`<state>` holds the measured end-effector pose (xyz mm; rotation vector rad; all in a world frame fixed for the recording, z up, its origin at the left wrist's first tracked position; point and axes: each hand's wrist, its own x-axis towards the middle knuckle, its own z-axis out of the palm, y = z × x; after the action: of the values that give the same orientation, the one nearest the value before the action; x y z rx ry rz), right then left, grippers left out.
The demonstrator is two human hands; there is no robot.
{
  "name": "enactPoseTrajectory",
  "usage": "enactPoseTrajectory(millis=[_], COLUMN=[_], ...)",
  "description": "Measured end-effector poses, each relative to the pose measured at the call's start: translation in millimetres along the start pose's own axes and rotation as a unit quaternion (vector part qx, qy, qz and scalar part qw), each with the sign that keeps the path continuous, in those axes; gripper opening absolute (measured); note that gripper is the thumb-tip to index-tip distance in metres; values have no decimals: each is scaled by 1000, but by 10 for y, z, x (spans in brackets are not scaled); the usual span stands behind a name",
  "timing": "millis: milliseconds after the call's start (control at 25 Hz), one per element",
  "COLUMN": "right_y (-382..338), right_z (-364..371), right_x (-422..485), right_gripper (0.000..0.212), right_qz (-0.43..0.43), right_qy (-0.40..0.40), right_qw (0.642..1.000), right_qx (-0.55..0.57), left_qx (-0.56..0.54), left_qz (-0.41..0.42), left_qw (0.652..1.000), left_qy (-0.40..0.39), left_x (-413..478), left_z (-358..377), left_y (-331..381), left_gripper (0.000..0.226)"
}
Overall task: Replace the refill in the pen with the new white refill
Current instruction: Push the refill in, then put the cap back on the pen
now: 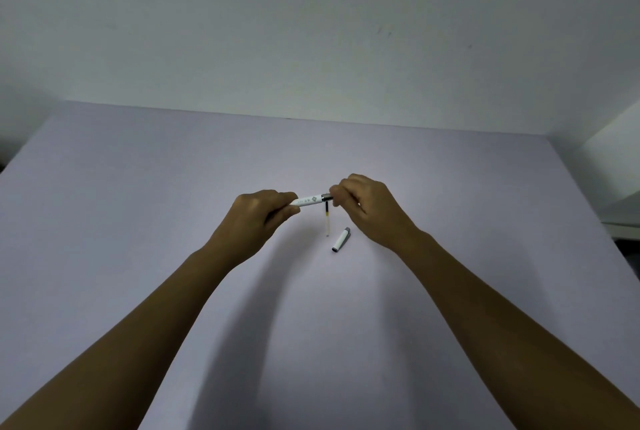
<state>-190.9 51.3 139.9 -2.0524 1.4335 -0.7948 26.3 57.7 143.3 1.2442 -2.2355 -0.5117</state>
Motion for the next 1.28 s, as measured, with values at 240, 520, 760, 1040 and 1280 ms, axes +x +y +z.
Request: enactPoseTrajectory(millis=[240,520,760,1040,1280], right_y=[-21,-31,-66,-75,-80], right_z=[-46,-59,-99,-135,-162], right_x=[18,-11,5,-20,21], right_gripper=[24,16,23,24,24], right_qz=[5,-18,-22,-54,-71], right_qy=[-22,-24,-57,-60,-49], right_qw=[1000,999,996,991,988], right_qx=[-21,-42,-58,-103,-130], left_qx=[7,23,22,16,16], left_qz=[1,8,12,15,24], left_qw=[1000,1000,1000,1000,1000], left_qy=[0,12,18,4,10], left_x=[-11,15,-5,-31,-20], left_z=[19,-5,-22,0,4], left_y=[8,23,33,53,73], left_gripper=[13,14,12,15,14])
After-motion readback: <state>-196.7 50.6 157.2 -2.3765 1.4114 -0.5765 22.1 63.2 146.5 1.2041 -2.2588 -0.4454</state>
